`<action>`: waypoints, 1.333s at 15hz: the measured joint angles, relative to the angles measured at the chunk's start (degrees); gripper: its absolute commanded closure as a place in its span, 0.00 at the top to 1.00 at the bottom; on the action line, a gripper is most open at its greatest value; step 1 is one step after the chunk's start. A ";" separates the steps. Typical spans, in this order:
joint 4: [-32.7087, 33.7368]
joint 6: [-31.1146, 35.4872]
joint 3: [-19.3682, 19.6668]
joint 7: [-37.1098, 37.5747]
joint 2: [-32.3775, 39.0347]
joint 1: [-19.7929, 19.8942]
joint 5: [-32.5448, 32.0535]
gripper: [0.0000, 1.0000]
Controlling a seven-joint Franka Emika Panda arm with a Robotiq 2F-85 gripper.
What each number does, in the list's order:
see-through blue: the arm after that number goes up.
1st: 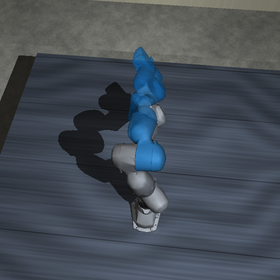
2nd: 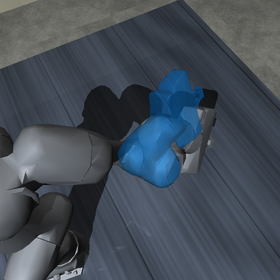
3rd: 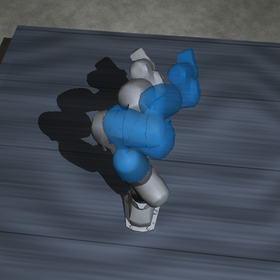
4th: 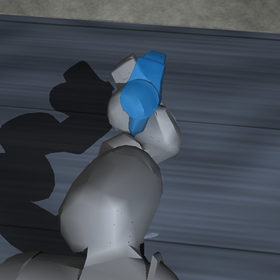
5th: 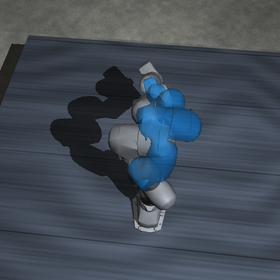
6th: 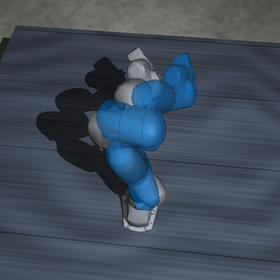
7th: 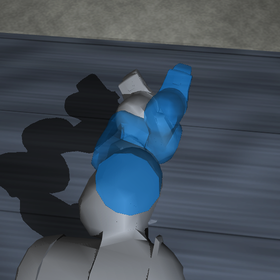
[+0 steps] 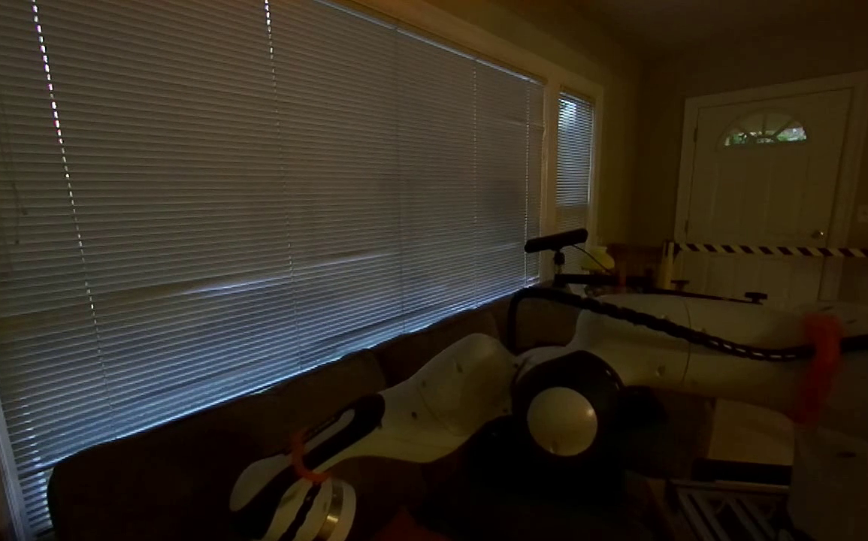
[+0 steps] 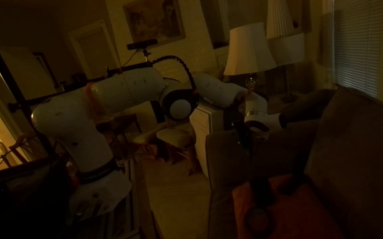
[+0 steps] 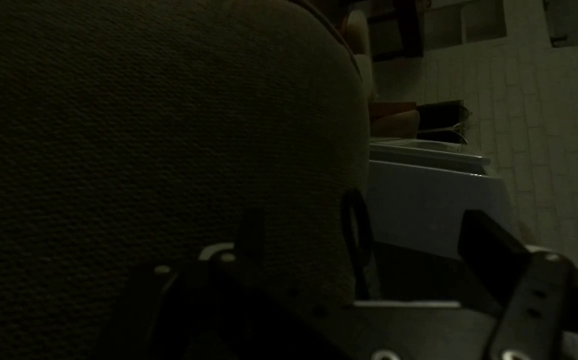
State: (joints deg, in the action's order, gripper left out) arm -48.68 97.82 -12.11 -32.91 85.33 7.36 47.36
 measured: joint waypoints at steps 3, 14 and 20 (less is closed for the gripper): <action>0.07 0.00 -0.48 -1.30 -0.08 -0.14 -0.15 1.00; 1.32 0.00 -1.35 -4.75 -0.38 -0.16 -0.16 0.91; 1.71 -0.01 -1.67 -5.99 -0.37 -0.16 -0.16 0.84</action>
State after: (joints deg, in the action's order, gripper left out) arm -46.97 97.81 -13.78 -38.90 84.96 7.19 47.20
